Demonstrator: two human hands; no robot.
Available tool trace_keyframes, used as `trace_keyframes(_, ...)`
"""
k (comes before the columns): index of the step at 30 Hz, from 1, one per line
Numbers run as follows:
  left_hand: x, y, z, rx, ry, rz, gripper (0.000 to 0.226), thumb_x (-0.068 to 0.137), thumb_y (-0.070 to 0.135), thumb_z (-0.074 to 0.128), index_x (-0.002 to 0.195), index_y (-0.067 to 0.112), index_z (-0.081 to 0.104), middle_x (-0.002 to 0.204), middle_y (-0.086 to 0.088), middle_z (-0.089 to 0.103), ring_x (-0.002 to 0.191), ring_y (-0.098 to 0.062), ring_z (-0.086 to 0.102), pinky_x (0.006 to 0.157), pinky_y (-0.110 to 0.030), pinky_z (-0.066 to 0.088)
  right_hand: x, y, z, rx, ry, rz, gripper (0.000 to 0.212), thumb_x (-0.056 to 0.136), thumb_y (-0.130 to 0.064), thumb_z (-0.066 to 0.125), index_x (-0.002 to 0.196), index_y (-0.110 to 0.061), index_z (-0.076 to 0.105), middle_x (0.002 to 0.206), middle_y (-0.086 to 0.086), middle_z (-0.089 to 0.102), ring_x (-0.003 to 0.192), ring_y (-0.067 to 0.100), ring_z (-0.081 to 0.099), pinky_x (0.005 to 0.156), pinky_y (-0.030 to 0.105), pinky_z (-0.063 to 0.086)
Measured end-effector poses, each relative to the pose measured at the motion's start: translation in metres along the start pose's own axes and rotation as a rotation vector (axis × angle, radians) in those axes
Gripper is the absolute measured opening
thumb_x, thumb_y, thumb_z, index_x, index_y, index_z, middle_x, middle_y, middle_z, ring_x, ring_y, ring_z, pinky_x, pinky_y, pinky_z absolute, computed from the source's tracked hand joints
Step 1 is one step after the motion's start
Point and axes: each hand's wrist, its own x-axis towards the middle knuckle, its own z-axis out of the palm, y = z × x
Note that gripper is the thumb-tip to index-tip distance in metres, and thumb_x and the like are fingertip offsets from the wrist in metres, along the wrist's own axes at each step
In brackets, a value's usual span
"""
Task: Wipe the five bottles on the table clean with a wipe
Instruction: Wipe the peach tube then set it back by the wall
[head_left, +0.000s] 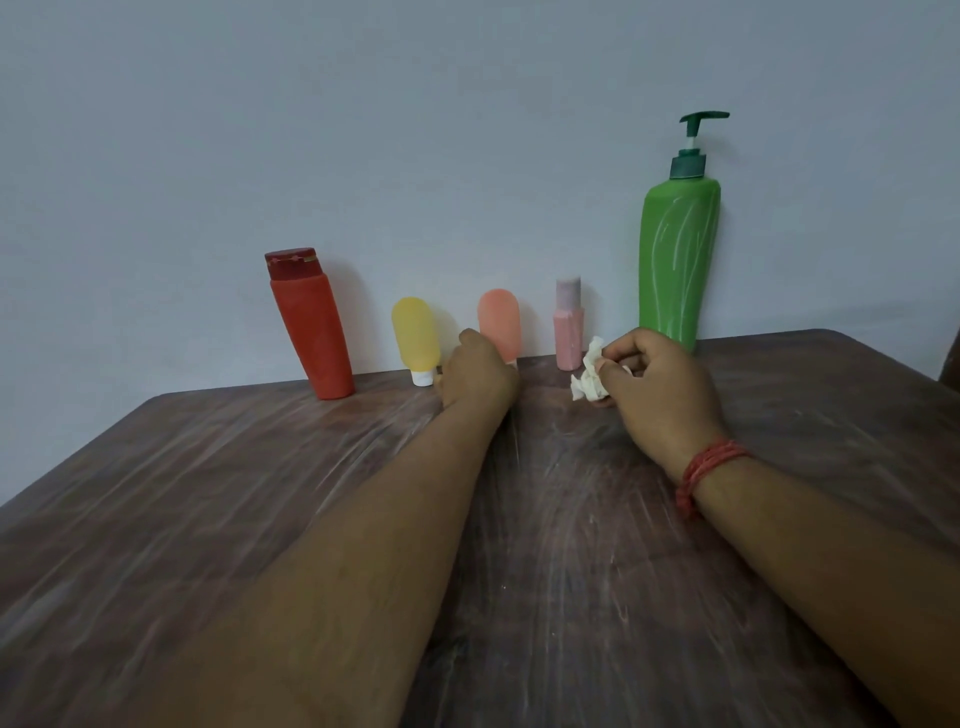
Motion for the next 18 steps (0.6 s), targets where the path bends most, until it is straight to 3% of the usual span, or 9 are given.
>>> trace_keyframes(2,0.002,0.0,0.001,0.004,0.003,-0.011,0.043,0.094,0.028,0.064,0.124,0.004,0.046,0.124,-0.016,0.063,0.117,-0.038,0.06,0.1,-0.05,0.048,0.0,-0.002,0.0,0.023,0.014,-0.007,0.006,0.091,-0.016,0.067,0.086,-0.017,0.067,0.08,-0.003,0.068,0.075,0.014,0.067,0.065,0.026,0.055)
trace_keyframes(5,0.004,0.002,0.003,0.006,0.004,-0.036,0.044,0.093,0.028,0.065,0.125,0.005,0.046,0.125,-0.015,0.063,0.118,-0.038,0.06,0.101,-0.05,0.048,-0.001,-0.003,-0.001,0.028,0.03,-0.027,0.006,0.09,-0.016,0.068,0.085,-0.017,0.067,0.077,-0.006,0.066,0.073,0.01,0.065,0.059,0.014,0.049)
trace_keyframes(7,0.005,0.003,0.003,0.007,0.008,-0.057,0.045,0.092,0.029,0.066,0.125,0.006,0.046,0.125,-0.014,0.063,0.119,-0.037,0.06,0.102,-0.05,0.048,-0.001,-0.002,-0.002,0.03,0.029,-0.025,0.006,0.09,-0.016,0.068,0.085,-0.017,0.067,0.077,-0.007,0.065,0.074,0.01,0.065,0.057,0.013,0.047)
trace_keyframes(14,-0.003,0.007,0.001,-0.037,0.061,-0.16,0.068,0.085,0.034,0.078,0.134,0.001,0.044,0.136,-0.017,0.049,0.124,-0.039,0.055,0.103,-0.049,0.047,0.0,0.001,-0.007,0.081,0.036,0.01,0.01,0.091,-0.015,0.068,0.082,-0.021,0.066,0.08,-0.002,0.068,0.076,0.018,0.07,0.07,0.037,0.06)
trace_keyframes(18,-0.014,0.009,0.0,-0.119,0.099,-0.212,0.059,0.088,0.029,0.073,0.131,0.0,0.046,0.133,-0.018,0.052,0.12,-0.04,0.058,0.099,-0.047,0.05,0.001,0.002,-0.009,0.112,0.054,0.037,0.011,0.09,-0.014,0.067,0.081,-0.019,0.065,0.078,0.002,0.068,0.076,0.022,0.07,0.072,0.042,0.06)
